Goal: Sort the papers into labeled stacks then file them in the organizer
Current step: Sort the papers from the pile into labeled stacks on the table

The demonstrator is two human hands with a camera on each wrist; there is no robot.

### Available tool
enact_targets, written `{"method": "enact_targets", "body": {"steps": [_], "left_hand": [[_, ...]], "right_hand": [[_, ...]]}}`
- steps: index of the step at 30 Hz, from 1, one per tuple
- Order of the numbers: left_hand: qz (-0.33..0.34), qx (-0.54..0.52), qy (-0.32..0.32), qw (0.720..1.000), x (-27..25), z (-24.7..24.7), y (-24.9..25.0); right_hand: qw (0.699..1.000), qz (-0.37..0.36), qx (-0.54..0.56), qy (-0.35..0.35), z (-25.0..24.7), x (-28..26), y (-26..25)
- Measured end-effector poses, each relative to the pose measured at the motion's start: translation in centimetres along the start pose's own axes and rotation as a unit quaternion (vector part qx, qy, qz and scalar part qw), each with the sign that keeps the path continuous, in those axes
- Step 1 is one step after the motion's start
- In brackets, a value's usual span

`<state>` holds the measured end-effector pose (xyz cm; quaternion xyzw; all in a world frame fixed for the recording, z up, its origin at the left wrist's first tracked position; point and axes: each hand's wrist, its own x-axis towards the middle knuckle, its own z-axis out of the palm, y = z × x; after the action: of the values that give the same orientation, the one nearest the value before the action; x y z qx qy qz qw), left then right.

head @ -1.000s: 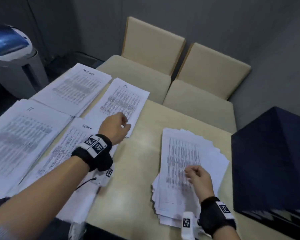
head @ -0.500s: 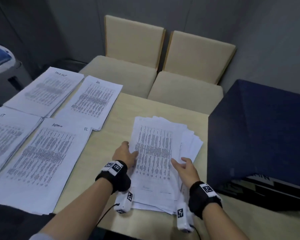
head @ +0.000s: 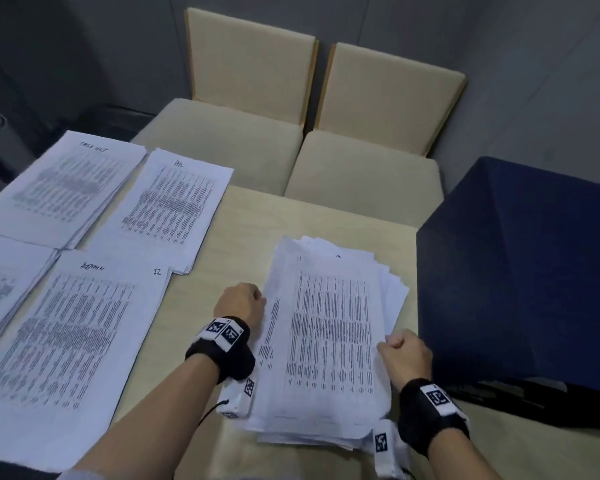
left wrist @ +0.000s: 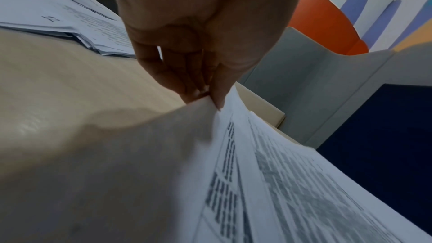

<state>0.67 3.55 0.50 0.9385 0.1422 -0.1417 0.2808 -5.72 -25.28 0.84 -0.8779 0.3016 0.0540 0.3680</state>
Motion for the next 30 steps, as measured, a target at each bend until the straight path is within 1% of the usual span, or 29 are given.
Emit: {"method": "enact_targets", "body": {"steps": [2,4,5,6,8,9,11,13,15,17,19,22,24,25,26,27,29,30], "left_hand": [[0.009,0.034,-0.011,0.999,0.5,-0.3,-0.1],[0.018,0.077,-0.009,0.997,0.7,-0.7,0.2],[0.025,0.099,-0.007,0.995,0.8,-0.9,0.3],[0.035,0.114,-0.004,0.993,0.8,-1.0,0.4],[0.057,0.119,0.005,0.991,0.9,-1.3,0.6],[0.068,0.112,0.007,0.991,1.1,-1.5,0.6],[0.080,0.087,-0.008,0.993,1.5,-1.4,0.4],[0.085,0.047,-0.025,0.995,1.8,-1.4,-0.1],[0.085,-0.026,-0.019,0.996,2.1,-1.2,-0.6],[0.082,-0.113,-0.021,0.990,1.9,-1.0,-0.8],[0.081,-0.207,-0.042,0.974,1.5,-0.9,-0.9],[0.078,-0.333,-0.095,0.935,1.0,-1.1,-1.2],[0.081,-0.363,-0.137,0.918,0.8,-1.2,-1.4],[0.078,-0.362,-0.152,0.916,0.8,-1.1,-1.5],[0.072,-0.355,-0.155,0.919,0.8,-0.9,-1.6],[0.062,-0.325,-0.132,0.934,1.0,-0.6,-1.7],[0.037,-0.218,-0.049,0.974,1.4,0.1,-2.0],[0.020,-0.171,-0.024,0.985,1.5,0.3,-2.0]], "right_hand": [[0.997,0.014,0.068,0.018,0.3,0.0,-0.9],[0.991,0.015,0.129,0.000,0.6,0.6,-1.7],[0.990,0.015,0.137,-0.014,0.8,1.1,-1.8],[0.992,0.019,0.123,-0.034,1.1,1.7,-1.8],[0.994,0.016,0.079,-0.074,1.4,2.3,-1.4],[0.994,0.002,0.074,-0.085,1.3,2.1,-1.4],[0.993,-0.007,0.096,-0.072,1.1,1.7,-0.8],[0.986,0.013,0.149,-0.068,0.8,0.7,0.0],[0.977,0.032,0.191,-0.091,0.8,-0.5,0.3],[0.974,0.036,0.195,-0.106,1.0,-1.3,0.8],[0.969,0.048,0.215,-0.113,1.2,-1.5,1.1],[0.950,0.062,0.277,-0.126,1.2,-1.4,0.9],[0.939,0.054,0.312,-0.132,1.0,-1.7,0.1],[0.934,0.042,0.328,-0.136,1.0,-1.8,-0.2],[0.929,0.025,0.344,-0.136,1.0,-2.0,-0.6],[0.924,0.015,0.359,-0.132,1.1,-2.0,-0.8],[0.911,0.023,0.396,-0.110,1.4,-1.6,-1.0],[0.908,0.029,0.406,-0.094,1.5,-1.4,-1.0]]}}
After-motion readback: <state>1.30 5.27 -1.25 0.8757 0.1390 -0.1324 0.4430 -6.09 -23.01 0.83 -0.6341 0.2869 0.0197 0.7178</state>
